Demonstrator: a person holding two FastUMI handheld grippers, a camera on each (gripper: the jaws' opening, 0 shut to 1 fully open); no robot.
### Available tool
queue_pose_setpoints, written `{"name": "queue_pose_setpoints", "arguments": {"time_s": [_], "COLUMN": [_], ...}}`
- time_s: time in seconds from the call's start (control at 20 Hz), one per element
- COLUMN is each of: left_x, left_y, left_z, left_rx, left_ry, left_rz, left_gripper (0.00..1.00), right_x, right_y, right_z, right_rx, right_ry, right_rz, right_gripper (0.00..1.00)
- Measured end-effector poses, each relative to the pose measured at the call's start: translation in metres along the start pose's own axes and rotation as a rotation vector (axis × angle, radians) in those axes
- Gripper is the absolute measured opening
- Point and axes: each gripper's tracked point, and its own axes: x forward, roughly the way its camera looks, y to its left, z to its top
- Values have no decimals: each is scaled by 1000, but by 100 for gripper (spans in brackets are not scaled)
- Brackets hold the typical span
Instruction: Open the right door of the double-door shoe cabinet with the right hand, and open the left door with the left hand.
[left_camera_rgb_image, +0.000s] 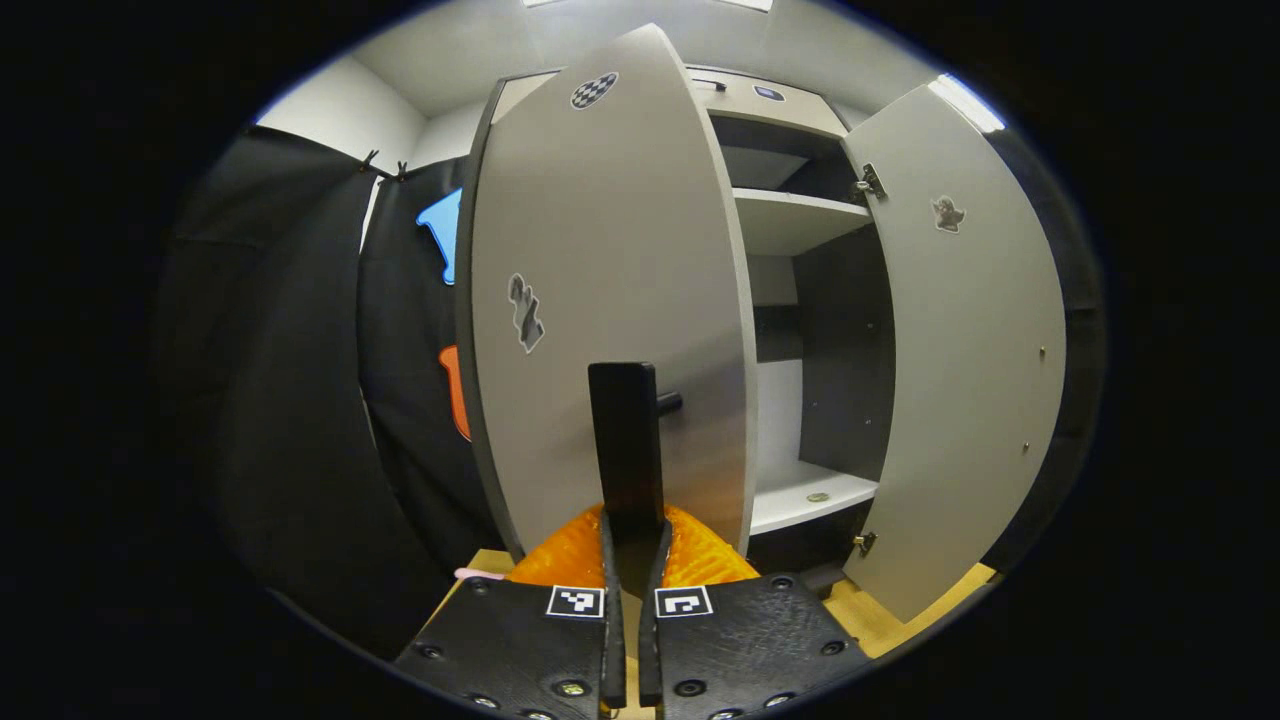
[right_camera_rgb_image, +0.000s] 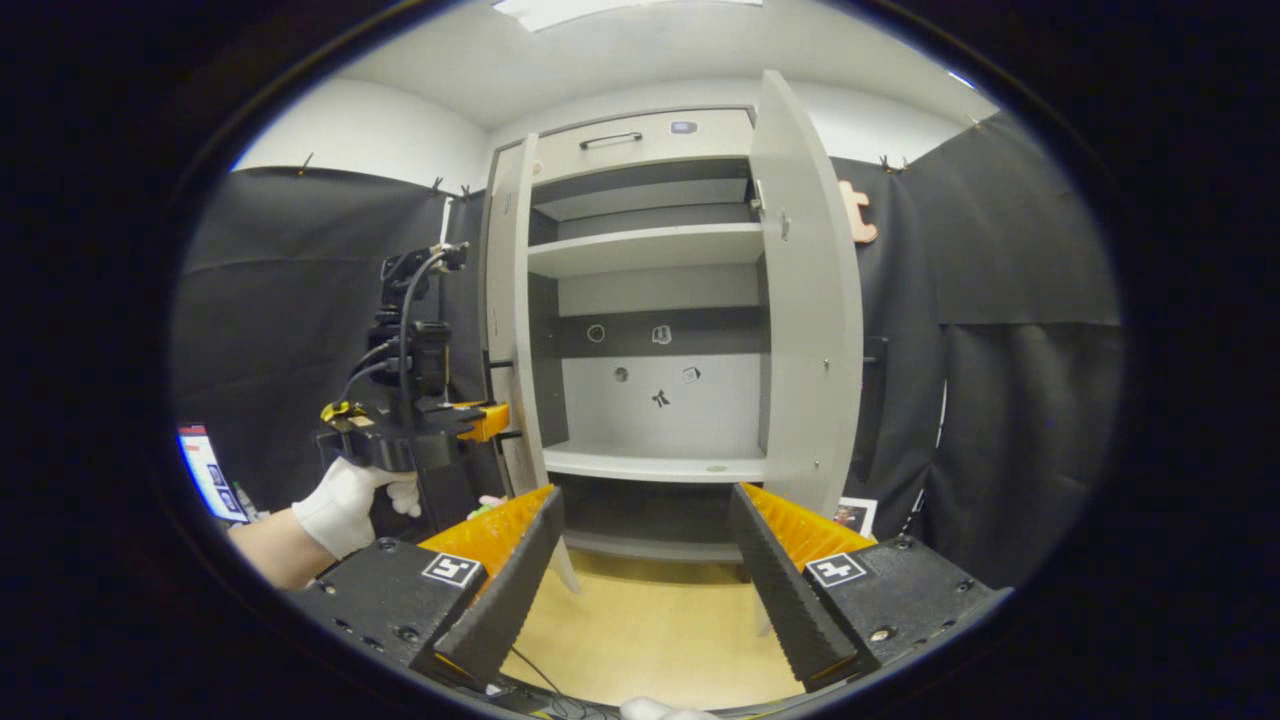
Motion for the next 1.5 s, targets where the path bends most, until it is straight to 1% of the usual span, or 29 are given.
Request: {"name": "queue_pose_setpoints", "arguments": {"time_s": [0.35, 0.4, 0.65, 1.05, 1.2, 1.35, 1.45, 1.5], "left_x": [-17, -22, -30, -43, -47, -47, -47, -47], "left_y": [25, 27, 48, 95, 112, 133, 139, 142], "left_z": [-5, -5, -7, -13, -15, -20, -20, -20], "left_rx": [-4, -8, -23, -38, -56, -47, -88, -90], "left_ry": [-16, -15, -18, -23, -32, -28, -34, -33], "left_rz": [37, 39, 64, 98, 94, 106, 86, 78], "left_gripper": [4, 0, 0, 0, 0, 0, 0, 0], "right_x": [2, 2, 4, 5, 4, 4, 5, 6], "right_y": [12, 13, 26, 44, 48, 53, 58, 60], "right_z": [-4, -3, -5, -6, -6, -7, -8, -10], "right_rx": [-3, -2, -3, 0, 1, -3, -6, -8], "right_ry": [9, 9, 10, 6, 3, 5, 10, 14], "right_rz": [27, 30, 50, 72, 78, 88, 96, 102], "right_gripper": [100, 100, 100, 100, 100, 100, 100, 100]}}
